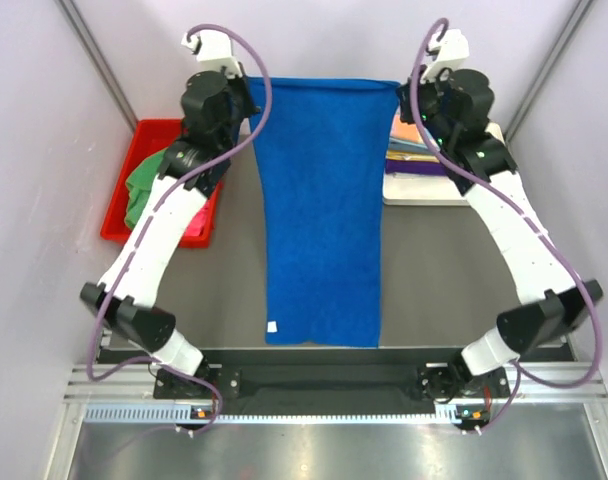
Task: Fold and stack the towels
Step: Flatten out the crumpled towel
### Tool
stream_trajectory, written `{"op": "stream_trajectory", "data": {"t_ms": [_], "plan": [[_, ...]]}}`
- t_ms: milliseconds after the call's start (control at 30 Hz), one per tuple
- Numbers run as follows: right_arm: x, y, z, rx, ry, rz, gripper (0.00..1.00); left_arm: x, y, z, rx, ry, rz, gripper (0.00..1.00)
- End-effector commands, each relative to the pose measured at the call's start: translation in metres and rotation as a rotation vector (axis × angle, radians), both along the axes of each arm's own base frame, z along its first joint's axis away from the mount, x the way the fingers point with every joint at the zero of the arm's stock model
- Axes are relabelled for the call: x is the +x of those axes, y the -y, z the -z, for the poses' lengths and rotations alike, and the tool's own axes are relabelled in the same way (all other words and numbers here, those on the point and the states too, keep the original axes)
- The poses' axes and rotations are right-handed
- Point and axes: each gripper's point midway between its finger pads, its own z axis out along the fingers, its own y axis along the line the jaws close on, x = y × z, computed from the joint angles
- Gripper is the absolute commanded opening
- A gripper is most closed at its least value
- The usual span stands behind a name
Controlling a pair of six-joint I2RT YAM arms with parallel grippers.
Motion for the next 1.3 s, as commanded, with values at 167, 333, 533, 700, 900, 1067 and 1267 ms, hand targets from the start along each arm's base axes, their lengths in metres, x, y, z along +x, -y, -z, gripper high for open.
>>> {"op": "stream_trajectory", "data": {"t_ms": [167,333,533,700,900,1067,1267], "plan": [[0.071,0.014,0.004,0.034,0.045,0.057,0.0,0.083,-0.017,0.031,-0.047,0.006,-0.098,0.0],[0.111,0.021,0.032,0.044,0.005,0.073,0.0,0.127,-0.02,0.061,-0.049,-0.029,-0.101,0.0],[0.146,0.025,0.063,0.042,-0.036,0.087,0.0,0.16,-0.018,0.084,-0.041,-0.046,-0.108,0.0],[0.169,0.034,0.074,0.057,-0.053,0.101,0.0,0.179,-0.022,0.096,-0.043,-0.049,-0.108,0.0],[0.183,0.041,0.076,0.072,-0.048,0.094,0.0,0.195,-0.022,0.109,-0.053,-0.049,-0.107,0.0],[0.188,0.042,0.08,0.081,-0.055,0.087,0.0,0.203,-0.023,0.116,-0.058,-0.05,-0.107,0.0],[0.166,0.042,0.092,0.096,-0.096,0.074,0.0,0.191,-0.013,0.122,-0.072,-0.087,-0.039,0.0]]}}
